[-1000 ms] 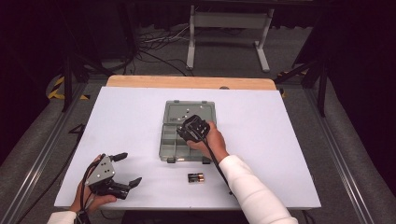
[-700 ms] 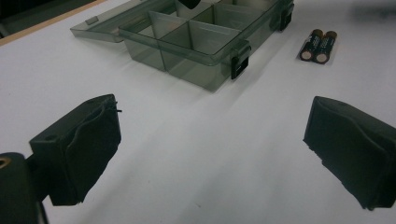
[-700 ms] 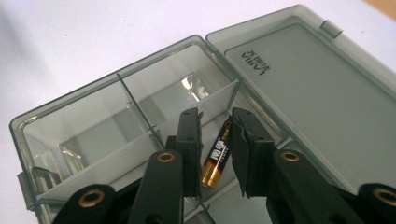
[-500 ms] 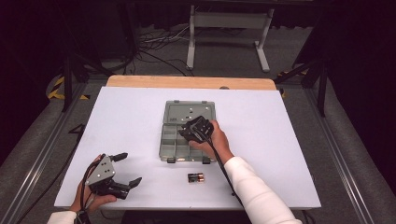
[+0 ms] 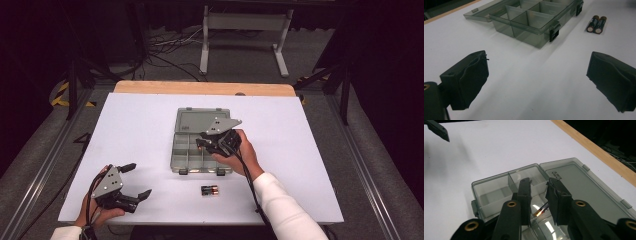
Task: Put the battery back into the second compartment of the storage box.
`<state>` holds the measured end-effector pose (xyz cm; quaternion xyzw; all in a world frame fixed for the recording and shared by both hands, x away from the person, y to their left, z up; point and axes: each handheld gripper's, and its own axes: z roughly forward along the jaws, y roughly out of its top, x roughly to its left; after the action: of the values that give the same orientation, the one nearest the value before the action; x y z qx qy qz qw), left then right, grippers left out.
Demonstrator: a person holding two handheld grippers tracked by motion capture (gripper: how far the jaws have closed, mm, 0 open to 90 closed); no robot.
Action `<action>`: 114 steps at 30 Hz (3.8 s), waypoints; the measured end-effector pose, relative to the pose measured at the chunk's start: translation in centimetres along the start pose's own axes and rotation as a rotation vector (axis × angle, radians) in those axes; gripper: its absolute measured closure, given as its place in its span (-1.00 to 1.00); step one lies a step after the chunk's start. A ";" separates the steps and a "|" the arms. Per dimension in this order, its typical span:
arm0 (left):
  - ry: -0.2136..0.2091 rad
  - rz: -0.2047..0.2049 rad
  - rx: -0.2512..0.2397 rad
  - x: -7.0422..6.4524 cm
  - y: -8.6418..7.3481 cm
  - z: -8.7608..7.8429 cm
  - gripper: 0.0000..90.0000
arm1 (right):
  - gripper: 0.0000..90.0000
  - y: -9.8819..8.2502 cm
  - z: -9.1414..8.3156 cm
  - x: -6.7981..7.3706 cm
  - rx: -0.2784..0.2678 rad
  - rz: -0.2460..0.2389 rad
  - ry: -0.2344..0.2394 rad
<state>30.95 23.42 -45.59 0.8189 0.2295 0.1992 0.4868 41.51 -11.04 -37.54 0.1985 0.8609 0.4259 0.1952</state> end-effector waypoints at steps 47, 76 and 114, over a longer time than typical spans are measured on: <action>-0.005 0.008 0.009 -0.1 0.0 0.1 -0.95 | -0.48 -6.8 -7.0 5.5 -0.001 -0.048 0.078; -0.010 0.006 0.013 -0.1 0.0 0.2 -0.94 | 0.22 -8.5 -3.1 9.3 0.169 -0.136 0.214; -0.014 0.015 0.018 -0.2 0.0 0.2 -0.94 | 0.73 -8.9 -2.5 8.9 0.210 -0.088 0.287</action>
<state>30.90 23.16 -45.66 0.8265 0.2218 0.1947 0.4794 31.18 -13.14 -44.79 0.1174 0.9274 0.3488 0.0670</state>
